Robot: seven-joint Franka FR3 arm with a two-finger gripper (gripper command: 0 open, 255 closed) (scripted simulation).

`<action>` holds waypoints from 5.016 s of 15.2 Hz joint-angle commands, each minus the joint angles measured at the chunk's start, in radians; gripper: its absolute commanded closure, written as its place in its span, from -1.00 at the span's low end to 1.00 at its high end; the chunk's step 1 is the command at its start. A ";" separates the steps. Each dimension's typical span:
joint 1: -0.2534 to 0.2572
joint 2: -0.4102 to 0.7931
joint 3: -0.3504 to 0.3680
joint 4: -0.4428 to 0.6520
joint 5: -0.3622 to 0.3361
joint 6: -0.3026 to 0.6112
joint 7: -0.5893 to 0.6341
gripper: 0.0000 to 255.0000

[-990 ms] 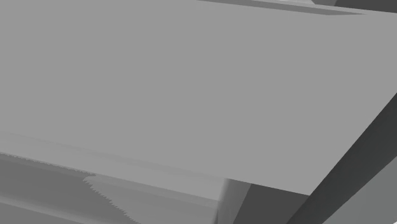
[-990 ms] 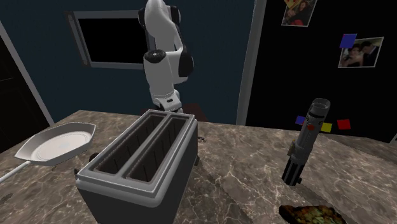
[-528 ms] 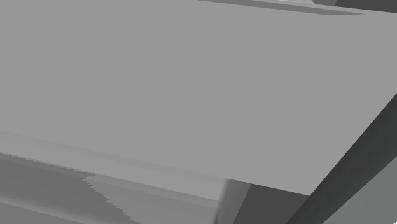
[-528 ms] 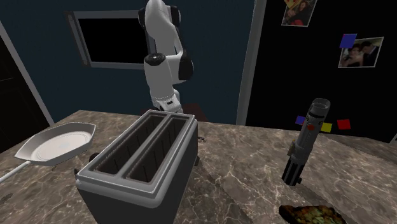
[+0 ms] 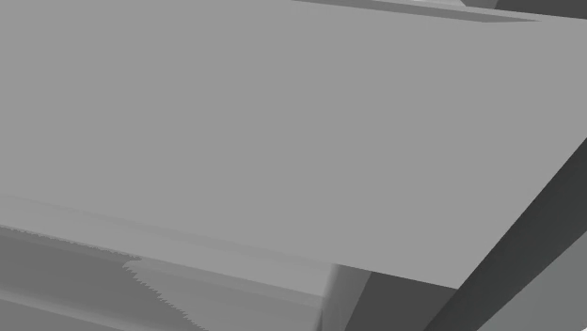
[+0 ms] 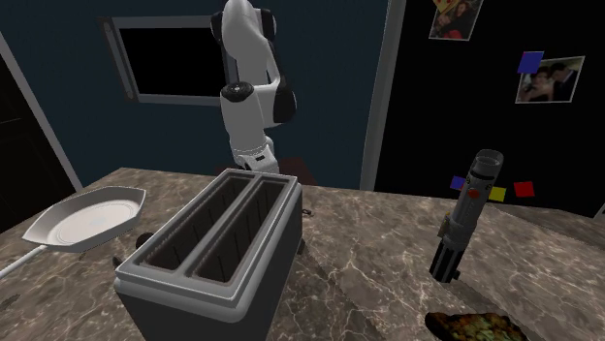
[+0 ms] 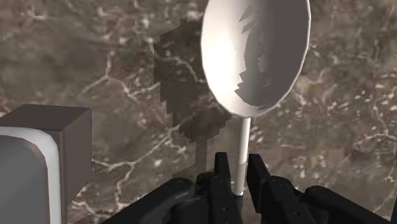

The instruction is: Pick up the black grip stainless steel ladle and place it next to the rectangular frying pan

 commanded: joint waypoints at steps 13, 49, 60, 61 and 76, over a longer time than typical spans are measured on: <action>-0.007 -0.043 0.006 0.009 -0.031 -0.095 0.019 1.00; -0.264 -0.332 -0.256 0.053 -0.351 -0.370 -0.340 1.00; -0.319 -0.230 -0.497 0.193 -0.423 -0.343 -0.634 1.00; -0.317 -0.212 -0.525 0.211 -0.421 -0.337 -0.665 1.00; -0.384 0.350 -0.835 0.419 0.005 -0.174 -1.239 1.00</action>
